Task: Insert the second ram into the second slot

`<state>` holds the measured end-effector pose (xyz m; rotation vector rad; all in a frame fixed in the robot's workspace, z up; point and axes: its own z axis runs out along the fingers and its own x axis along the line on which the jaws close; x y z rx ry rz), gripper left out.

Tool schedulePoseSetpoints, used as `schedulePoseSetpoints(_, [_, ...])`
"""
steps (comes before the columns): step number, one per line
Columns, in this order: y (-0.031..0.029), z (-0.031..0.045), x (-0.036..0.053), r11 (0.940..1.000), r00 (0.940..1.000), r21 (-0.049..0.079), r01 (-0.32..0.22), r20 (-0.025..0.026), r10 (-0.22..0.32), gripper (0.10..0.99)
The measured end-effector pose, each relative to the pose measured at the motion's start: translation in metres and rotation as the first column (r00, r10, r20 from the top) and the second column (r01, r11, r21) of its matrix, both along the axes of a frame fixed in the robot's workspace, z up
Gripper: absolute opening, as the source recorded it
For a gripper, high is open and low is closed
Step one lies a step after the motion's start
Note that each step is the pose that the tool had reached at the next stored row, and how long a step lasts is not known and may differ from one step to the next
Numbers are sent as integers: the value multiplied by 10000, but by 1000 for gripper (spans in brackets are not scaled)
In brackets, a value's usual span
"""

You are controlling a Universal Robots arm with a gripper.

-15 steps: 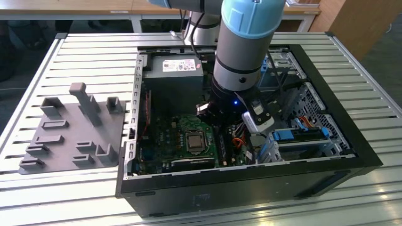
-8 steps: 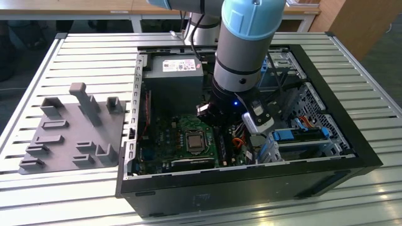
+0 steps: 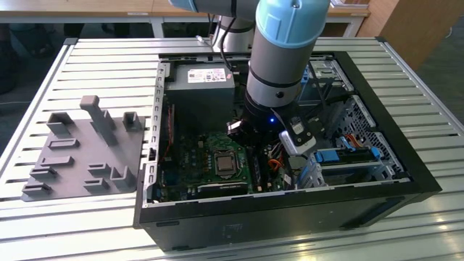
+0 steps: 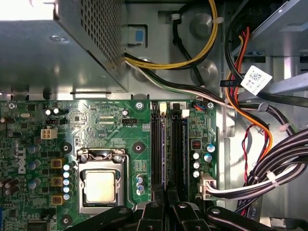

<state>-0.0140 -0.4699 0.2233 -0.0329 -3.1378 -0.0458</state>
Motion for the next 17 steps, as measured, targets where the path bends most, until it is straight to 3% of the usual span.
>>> schedulePoseSetpoints(17, [2,-16,1,10000,10000,30,-2,0,2,137])
